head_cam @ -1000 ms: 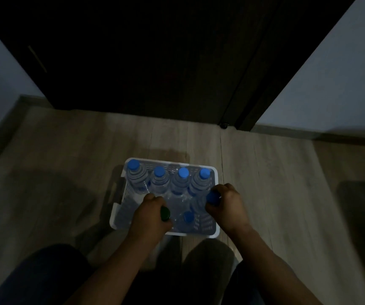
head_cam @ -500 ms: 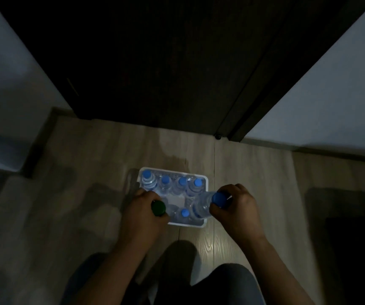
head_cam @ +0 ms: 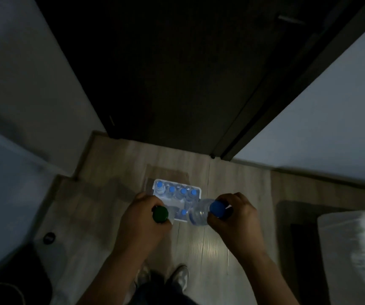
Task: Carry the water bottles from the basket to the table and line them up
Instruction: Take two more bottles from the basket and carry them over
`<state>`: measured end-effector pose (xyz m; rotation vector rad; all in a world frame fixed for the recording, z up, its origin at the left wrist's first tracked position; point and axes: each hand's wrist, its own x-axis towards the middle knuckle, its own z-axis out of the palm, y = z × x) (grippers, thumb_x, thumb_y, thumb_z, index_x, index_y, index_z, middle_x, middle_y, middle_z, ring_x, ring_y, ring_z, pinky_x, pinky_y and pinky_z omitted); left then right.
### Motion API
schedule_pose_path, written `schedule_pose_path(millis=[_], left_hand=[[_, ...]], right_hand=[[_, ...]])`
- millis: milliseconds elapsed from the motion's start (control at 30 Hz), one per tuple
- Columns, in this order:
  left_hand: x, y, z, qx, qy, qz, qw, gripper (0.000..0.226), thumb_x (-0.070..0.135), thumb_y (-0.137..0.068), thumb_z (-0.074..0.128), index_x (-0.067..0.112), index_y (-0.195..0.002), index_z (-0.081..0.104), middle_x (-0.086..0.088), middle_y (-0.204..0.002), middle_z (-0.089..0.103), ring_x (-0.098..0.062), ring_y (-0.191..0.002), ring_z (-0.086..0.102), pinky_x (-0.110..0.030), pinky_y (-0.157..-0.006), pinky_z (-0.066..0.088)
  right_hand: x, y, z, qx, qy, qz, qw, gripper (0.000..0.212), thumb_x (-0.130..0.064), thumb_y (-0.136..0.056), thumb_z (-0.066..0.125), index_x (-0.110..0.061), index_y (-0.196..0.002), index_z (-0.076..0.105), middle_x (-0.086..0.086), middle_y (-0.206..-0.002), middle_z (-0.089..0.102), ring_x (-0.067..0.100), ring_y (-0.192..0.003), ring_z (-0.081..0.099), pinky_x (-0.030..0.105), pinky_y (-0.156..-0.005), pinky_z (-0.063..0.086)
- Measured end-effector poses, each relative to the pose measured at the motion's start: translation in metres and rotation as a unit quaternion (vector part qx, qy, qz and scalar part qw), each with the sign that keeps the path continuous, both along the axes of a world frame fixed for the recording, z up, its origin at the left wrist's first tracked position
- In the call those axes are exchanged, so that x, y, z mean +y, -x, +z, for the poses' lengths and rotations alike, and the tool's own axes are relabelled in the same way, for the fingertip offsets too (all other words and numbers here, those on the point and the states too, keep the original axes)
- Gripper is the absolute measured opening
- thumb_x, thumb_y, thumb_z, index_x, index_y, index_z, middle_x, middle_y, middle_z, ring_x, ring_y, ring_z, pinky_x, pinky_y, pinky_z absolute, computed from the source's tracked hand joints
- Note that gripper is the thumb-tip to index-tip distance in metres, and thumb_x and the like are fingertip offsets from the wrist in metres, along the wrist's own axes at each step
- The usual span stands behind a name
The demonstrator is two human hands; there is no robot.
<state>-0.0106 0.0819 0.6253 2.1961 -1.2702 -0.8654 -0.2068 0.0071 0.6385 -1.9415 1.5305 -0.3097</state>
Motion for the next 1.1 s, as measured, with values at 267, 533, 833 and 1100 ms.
schedule_pose_path(millis=[267, 533, 833, 1100], left_hand=[[0.011, -0.022, 0.103, -0.039, 0.066, 0.013, 0.997, 0.025, 0.017, -0.057, 0.080, 0.018, -0.073, 0.061, 0.008, -0.079, 0.051, -0.001, -0.061, 0.048, -0.007, -0.050, 0.030], [0.026, -0.048, 0.157, -0.056, 0.133, 0.034, 0.989, 0.029, 0.020, -0.059, 0.082, 0.022, -0.080, 0.062, 0.005, -0.090, 0.056, -0.002, -0.066, 0.051, -0.010, -0.055, 0.030], [0.051, -0.066, 0.190, -0.065, 0.155, 0.084, 0.982, 0.028, 0.019, -0.060, 0.082, 0.020, -0.085, 0.070, 0.009, -0.084, 0.056, -0.003, -0.072, 0.055, -0.021, -0.066, 0.046], [0.081, -0.062, 0.199, -0.084, 0.165, 0.236, 0.954, 0.021, 0.014, -0.059, 0.078, 0.018, -0.079, 0.071, 0.004, -0.082, 0.060, -0.006, -0.072, 0.058, -0.025, -0.068, 0.050]], right_hand=[[0.017, -0.016, 0.093, 0.013, 0.060, 0.053, 0.997, 0.033, -0.031, -0.071, 0.076, -0.031, -0.098, 0.057, -0.016, -0.096, 0.050, -0.003, -0.076, 0.052, 0.007, -0.059, 0.040], [0.029, -0.043, 0.143, -0.008, 0.117, 0.059, 0.991, 0.035, -0.029, -0.074, 0.075, -0.025, -0.106, 0.059, -0.012, -0.100, 0.051, -0.001, -0.078, 0.053, 0.007, -0.060, 0.041], [0.030, -0.076, 0.170, -0.041, 0.151, 0.147, 0.977, 0.034, -0.033, -0.073, 0.073, -0.028, -0.104, 0.059, -0.017, -0.098, 0.046, -0.006, -0.079, 0.052, 0.008, -0.061, 0.042], [0.009, -0.118, 0.187, -0.082, 0.137, 0.315, 0.936, 0.032, -0.025, -0.074, 0.075, -0.023, -0.103, 0.063, -0.012, -0.101, 0.054, 0.000, -0.084, 0.055, 0.007, -0.067, 0.044]])
